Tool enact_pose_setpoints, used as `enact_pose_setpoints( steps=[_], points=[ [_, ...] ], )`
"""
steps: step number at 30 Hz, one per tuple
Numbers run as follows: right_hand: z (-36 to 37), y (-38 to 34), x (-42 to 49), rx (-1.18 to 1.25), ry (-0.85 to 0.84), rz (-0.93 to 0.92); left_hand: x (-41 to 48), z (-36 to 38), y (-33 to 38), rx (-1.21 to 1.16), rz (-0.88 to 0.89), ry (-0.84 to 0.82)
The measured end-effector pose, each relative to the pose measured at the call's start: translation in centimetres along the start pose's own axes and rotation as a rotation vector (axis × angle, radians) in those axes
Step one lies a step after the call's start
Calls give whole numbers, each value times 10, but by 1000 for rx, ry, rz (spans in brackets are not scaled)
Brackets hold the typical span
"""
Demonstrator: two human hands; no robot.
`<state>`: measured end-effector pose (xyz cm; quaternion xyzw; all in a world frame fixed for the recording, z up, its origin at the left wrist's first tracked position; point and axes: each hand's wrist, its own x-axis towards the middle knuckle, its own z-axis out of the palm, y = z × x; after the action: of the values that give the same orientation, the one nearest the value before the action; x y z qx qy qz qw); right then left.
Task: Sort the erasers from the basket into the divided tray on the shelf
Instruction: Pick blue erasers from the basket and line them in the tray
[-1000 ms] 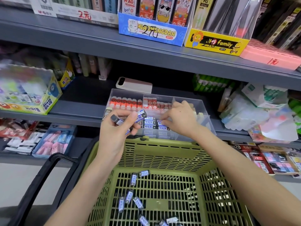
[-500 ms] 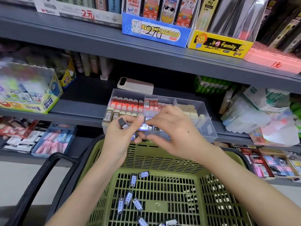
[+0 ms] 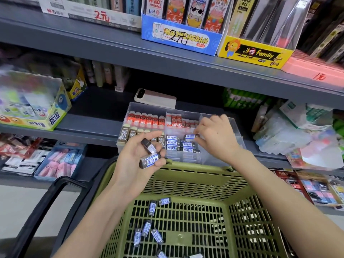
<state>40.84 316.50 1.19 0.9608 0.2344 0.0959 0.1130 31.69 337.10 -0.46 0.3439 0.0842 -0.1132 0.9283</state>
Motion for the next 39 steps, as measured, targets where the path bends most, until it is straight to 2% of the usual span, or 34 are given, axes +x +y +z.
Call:
enact_pose_setpoints(
  steps=[4, 9, 13, 17, 30, 36, 39],
  points=[
    [6, -11, 5, -43, 26, -48, -1, -1, 0, -58, -49, -16],
    [9, -12, 7, 32, 31, 48, -1, 0, 0, -97, -56, -3],
    [12, -13, 10, 65, 27, 97, -1, 1, -1, -22, -31, -2],
    [15, -10, 7, 228, 68, 167, -2, 1, -1, 6, -17, -1],
    [17, -17, 20, 20, 2, 38, -1, 0, -5, 17, 19, -5],
    [12, -19, 14, 9, 18, 17, -3, 1, -6, 56, 33, 8],
    [8, -6, 6, 23, 122, 84, -2, 1, -6, 44, 36, 10]
  ],
)
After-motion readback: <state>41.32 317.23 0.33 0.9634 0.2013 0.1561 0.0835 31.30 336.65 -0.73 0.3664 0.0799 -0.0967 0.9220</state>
